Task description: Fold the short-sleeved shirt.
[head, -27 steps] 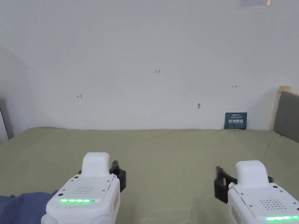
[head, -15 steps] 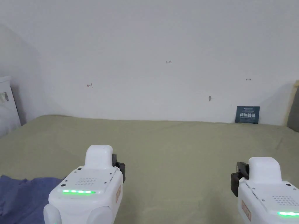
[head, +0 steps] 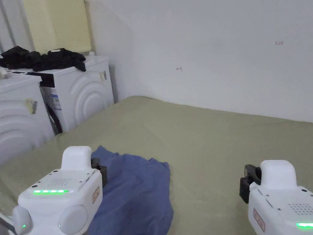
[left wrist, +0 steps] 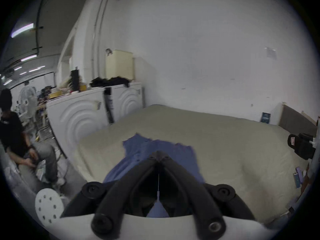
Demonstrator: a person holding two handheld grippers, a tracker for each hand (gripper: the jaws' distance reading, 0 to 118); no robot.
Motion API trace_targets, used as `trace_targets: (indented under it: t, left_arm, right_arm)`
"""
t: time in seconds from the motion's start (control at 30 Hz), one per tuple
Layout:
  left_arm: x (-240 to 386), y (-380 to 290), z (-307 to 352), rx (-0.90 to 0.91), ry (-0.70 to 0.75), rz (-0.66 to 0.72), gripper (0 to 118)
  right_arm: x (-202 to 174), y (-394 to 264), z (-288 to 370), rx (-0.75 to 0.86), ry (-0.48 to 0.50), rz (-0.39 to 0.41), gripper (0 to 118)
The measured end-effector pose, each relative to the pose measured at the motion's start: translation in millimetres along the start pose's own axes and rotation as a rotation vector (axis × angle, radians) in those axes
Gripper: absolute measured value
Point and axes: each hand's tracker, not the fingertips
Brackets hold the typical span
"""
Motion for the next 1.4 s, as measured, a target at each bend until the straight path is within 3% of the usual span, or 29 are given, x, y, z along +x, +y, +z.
trace_targets:
  t: [0.23,0.53,1.0,1.03,1.07,1.1,1.13,1.17,1.4]
  left_arm:
    - [-43.2,-12.5,-10.3,-0.048,0.081,0.028,0]
    - [-31.7,-22.6,-53.2,-0.109,0.038,0.005,0]
    - [26.9,-62.1,-244.3,-0.462,-0.16,-0.024,0]
    - [29.8,-64.5,-255.2,-0.474,-0.167,-0.011,5]
    - [31.9,-66.2,-267.6,-0.504,-0.168,-0.017,35]
    - [33.2,-69.6,-279.5,-0.544,-0.181,-0.025,77]
    - [35.3,-75.1,-293.8,-0.612,-0.194,-0.032,111]
    - [37.5,-81.5,-301.4,-0.648,-0.2,-0.034,118]
    - [51.3,-116.2,-326.6,-0.714,-0.169,-0.111,116]
  right_arm:
    - [-41.2,-4.0,-23.8,-0.016,0.094,0.023,2]
    - [-42.1,-12.7,-41.7,-0.053,0.098,0.034,2]
    - [-22.4,-64.0,-79.4,-0.202,0.072,0.029,2]
    - [-20.0,-68.5,-83.0,-0.22,0.07,0.027,2]
    - [-18.3,-72.5,-85.7,-0.231,0.069,0.025,2]
    - [-16.8,-75.8,-88.0,-0.241,0.065,0.024,2]
    - [-14.9,-79.3,-90.5,-0.256,0.062,0.022,2]
    - [-12.9,-82.5,-92.4,-0.264,0.061,0.017,2]
    - [-3.2,-97.0,-91.3,-0.313,0.043,0.003,2]
